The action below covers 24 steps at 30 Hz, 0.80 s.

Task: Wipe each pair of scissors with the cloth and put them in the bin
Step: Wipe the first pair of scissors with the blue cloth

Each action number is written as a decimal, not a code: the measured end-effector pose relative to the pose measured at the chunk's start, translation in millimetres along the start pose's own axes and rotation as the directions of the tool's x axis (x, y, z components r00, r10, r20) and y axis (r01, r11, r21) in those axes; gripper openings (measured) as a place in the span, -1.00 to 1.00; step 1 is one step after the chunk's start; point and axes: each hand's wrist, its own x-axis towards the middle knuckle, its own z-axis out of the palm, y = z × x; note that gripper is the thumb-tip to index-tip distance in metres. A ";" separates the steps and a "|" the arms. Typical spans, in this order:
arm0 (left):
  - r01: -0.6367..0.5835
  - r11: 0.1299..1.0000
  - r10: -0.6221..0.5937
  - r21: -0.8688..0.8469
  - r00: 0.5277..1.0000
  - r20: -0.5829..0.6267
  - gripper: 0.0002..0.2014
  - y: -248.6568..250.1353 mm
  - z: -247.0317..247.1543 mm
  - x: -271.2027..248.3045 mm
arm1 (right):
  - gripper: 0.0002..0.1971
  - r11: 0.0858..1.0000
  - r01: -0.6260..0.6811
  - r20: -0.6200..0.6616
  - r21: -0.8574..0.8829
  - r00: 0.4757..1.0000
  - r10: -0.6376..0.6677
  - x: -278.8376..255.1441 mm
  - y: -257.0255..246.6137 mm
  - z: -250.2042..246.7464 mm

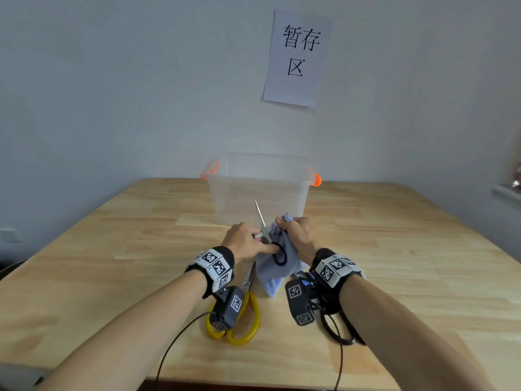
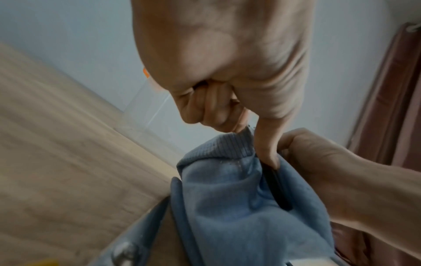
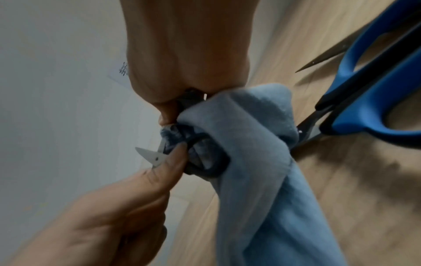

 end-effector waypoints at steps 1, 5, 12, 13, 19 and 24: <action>0.004 1.000 -0.004 -0.004 1.000 -0.002 -0.45 -3.3 0.1 1.2 | -0.76 1.000 0.005 -0.006 0.021 1.000 -0.005 -1.2 0.1 0.0; -0.017 1.000 0.017 -0.026 1.000 0.024 -0.42 -8.2 3.1 2.1 | -0.64 0.999 0.019 0.054 -0.026 0.998 -0.017 -9.5 4.9 1.6; 0.016 0.999 -0.016 -0.052 1.000 0.003 -0.44 -0.3 0.1 1.6 | -0.78 0.989 0.030 0.000 0.143 1.000 -0.030 4.2 2.0 0.9; 0.018 0.999 -0.017 -0.048 1.000 0.005 -0.47 0.0 -0.5 1.6 | -0.78 0.987 0.020 -0.024 0.158 1.000 -0.017 6.6 2.6 -0.6; 0.023 0.997 -0.024 -0.070 1.000 -0.008 -0.59 -3.5 -1.8 0.9 | -0.76 0.994 -0.019 0.012 0.109 1.000 0.018 4.2 11.2 9.8; 0.006 0.999 -0.005 -0.041 1.000 0.006 -0.41 -2.8 2.9 -1.9 | -0.70 0.994 0.006 0.017 0.110 1.000 -0.007 2.0 10.1 7.6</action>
